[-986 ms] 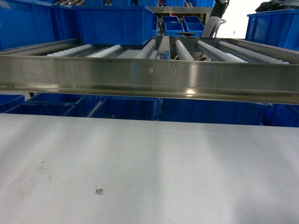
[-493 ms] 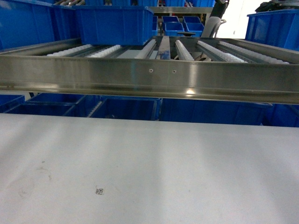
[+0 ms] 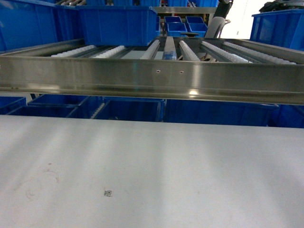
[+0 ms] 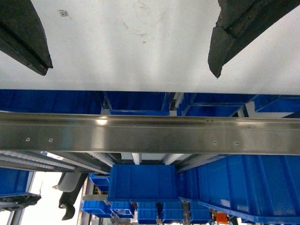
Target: Place green bowl on second shelf with right arm
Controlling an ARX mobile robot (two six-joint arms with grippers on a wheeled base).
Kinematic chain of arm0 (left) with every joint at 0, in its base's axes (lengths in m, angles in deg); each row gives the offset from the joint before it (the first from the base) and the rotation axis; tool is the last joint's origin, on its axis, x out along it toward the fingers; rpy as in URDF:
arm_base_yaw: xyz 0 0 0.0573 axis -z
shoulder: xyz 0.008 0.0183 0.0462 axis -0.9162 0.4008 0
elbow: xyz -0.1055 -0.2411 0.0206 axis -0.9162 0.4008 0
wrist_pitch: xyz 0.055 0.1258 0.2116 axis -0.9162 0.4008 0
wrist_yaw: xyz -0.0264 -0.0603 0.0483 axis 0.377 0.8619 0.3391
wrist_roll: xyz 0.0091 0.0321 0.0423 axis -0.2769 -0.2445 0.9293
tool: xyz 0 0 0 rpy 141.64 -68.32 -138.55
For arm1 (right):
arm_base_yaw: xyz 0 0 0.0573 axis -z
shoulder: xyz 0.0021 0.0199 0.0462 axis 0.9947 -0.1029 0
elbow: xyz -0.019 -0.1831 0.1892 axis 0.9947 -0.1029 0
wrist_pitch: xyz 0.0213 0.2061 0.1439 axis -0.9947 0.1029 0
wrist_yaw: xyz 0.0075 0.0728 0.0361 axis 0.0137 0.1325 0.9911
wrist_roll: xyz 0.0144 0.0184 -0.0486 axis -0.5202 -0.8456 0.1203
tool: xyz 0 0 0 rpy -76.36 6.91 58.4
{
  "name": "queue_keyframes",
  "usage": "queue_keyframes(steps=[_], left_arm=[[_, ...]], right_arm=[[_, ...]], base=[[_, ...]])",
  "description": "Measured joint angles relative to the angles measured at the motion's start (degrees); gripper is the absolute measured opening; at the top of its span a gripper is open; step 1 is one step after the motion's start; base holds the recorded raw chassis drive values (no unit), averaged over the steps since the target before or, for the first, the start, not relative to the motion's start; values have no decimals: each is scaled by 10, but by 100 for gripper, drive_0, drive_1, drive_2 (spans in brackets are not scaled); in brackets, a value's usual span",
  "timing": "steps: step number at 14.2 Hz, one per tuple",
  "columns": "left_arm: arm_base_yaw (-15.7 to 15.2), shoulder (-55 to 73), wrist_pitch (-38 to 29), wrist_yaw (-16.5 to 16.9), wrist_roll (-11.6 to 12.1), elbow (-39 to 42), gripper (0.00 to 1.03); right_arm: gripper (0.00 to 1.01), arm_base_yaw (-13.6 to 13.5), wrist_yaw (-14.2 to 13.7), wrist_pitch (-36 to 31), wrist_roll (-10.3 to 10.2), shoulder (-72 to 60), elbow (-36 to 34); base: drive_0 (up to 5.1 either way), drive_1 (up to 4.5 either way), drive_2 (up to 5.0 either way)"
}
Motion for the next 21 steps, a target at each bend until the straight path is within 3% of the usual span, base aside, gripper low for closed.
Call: queue_keyframes(steps=[13, 21], left_arm=[[0, 0, 0, -1, 0, 0, 98], [0, 0, 0, -1, 0, 0, 98]], right_arm=[[2, 0, 1, 0, 0, 0, 0], [2, 0, 1, -1, 0, 3, 0]], base=[[0, 0, 0], [-494, 250, 250]])
